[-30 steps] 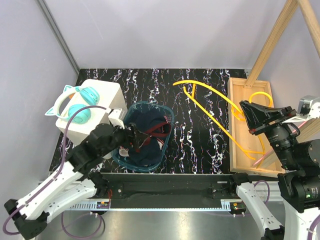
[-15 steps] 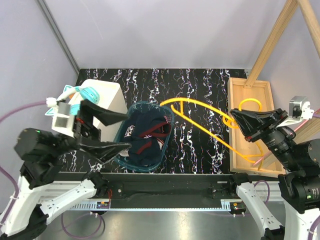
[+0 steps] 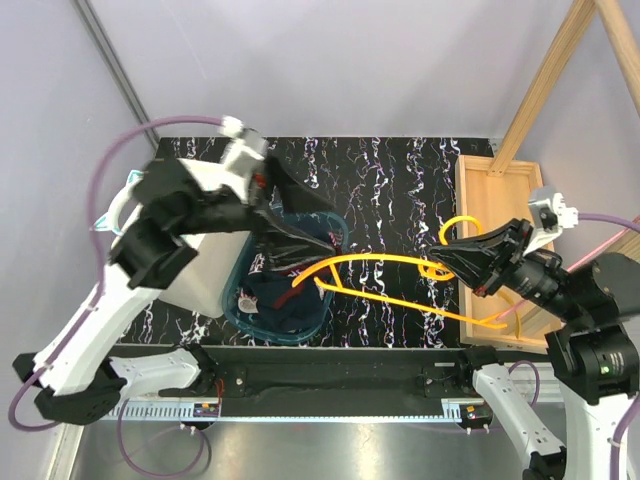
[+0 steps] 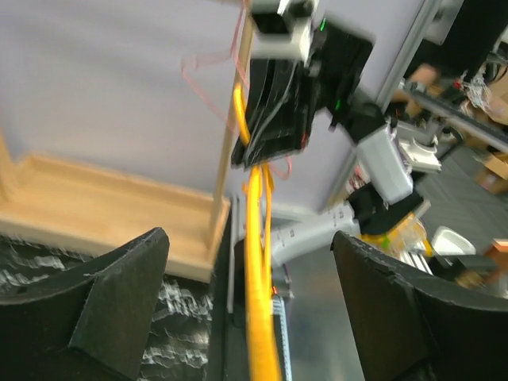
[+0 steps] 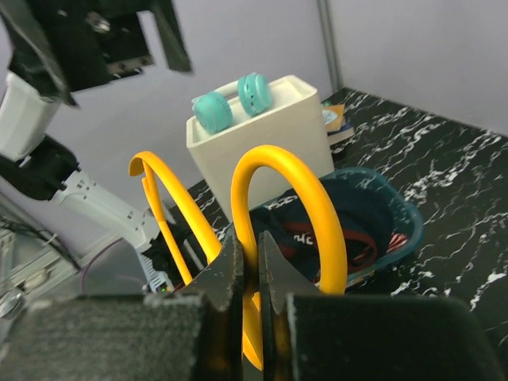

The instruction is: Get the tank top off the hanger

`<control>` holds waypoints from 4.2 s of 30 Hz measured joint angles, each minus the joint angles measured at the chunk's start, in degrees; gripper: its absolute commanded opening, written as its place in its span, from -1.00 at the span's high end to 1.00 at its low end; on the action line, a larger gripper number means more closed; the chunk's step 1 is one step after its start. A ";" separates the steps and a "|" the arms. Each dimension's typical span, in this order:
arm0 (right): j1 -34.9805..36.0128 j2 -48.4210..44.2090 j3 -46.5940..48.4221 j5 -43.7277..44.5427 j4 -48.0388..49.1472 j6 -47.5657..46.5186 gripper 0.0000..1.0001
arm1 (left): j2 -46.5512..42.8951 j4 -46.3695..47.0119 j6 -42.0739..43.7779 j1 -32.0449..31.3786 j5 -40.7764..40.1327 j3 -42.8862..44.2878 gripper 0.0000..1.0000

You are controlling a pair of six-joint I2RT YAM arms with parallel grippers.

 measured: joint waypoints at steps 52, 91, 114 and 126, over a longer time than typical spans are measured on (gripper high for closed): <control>0.11 -25.22 21.77 50.62 -0.79 15.82 -0.74 | 31.67 1.73 4.96 -10.99 -28.98 20.57 1.00; 0.11 -25.42 26.73 60.57 -11.47 13.42 -0.74 | 61.51 8.41 8.72 -26.91 -34.80 44.76 1.00; 0.11 -25.42 26.58 61.18 -11.87 13.86 -0.75 | 59.93 -3.45 29.05 -36.30 -61.33 52.26 1.00; 0.11 -25.42 23.96 61.16 -12.09 15.28 -0.74 | 64.50 -0.39 29.03 -35.67 -61.42 53.11 1.00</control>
